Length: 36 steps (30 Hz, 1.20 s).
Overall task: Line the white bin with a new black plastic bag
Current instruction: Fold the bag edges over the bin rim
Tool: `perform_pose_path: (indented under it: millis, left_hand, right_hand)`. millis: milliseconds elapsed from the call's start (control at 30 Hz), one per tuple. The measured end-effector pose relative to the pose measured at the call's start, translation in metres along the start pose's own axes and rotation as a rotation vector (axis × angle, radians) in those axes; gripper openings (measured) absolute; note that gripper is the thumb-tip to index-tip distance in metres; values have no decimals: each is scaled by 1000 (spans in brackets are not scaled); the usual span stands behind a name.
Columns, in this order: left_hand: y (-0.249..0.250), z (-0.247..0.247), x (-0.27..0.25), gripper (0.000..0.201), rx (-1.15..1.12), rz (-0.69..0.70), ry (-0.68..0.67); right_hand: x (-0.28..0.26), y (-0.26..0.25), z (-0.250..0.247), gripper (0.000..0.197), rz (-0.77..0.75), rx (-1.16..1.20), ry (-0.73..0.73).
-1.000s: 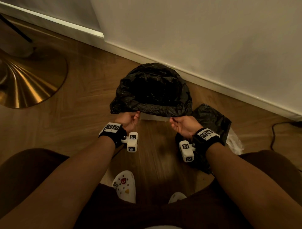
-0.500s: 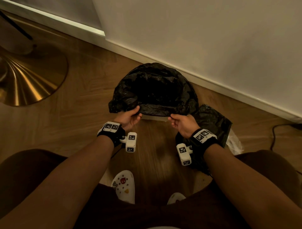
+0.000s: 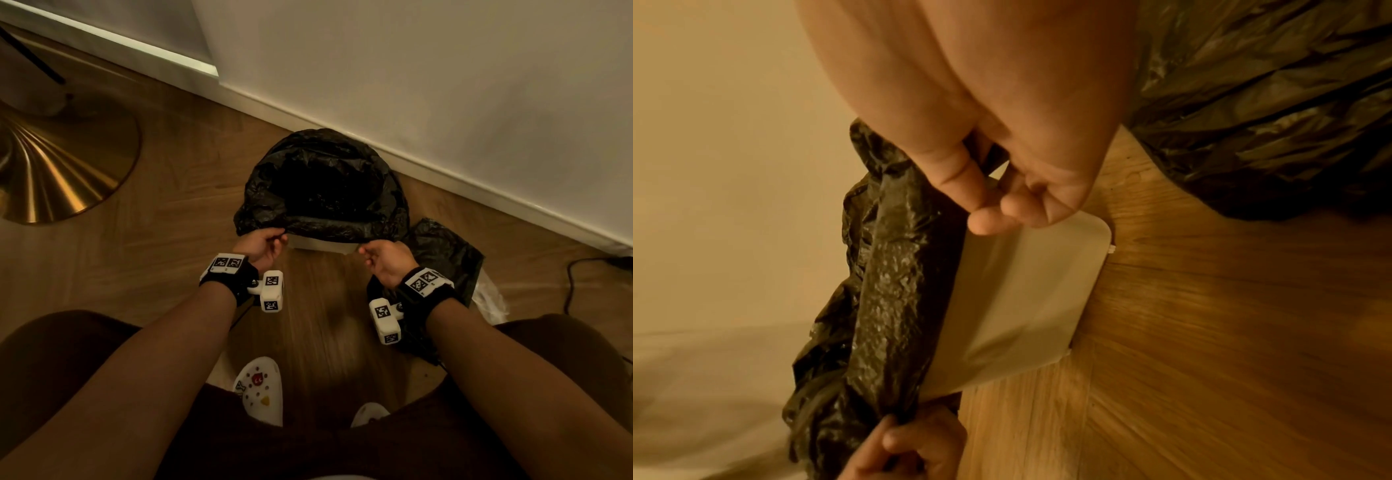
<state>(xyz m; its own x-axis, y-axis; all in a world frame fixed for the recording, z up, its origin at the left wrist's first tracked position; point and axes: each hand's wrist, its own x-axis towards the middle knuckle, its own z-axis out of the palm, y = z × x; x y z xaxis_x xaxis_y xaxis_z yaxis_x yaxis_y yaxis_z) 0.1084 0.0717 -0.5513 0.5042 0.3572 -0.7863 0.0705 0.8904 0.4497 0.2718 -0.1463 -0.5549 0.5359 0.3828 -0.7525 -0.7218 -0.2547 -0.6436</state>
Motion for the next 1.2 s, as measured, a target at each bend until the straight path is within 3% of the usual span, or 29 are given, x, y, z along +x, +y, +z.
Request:
perform_pose_path:
  millis: [167,333,433,700,800,1033,1200]
  left_hand:
    - [1,8,-1,13,-20,57,92]
    - [5,6,1,21,-24,89,180]
    - [7,9,-1,26,-47,101,163]
    - [13,15,-14,15,-166,164,104]
    - [17,23,-21,37,-88,154,88]
    - [23,36,-20,55,253,178,159]
    - [24,39,-10,35,366,206,251]
  right_hand:
    - [-4,0,1,10,13,36,-8]
    - [-12,-2,0,25,50,12,-36]
    - [-17,-3,2,29,65,-22,-64]
    - [-29,-8,8,27,41,65,-77]
    - [-36,-12,9,29,30,81,-90]
    - [-39,-16,15,63,46,-81,-97]
    - [-37,-28,21,87,25,-253,-11]
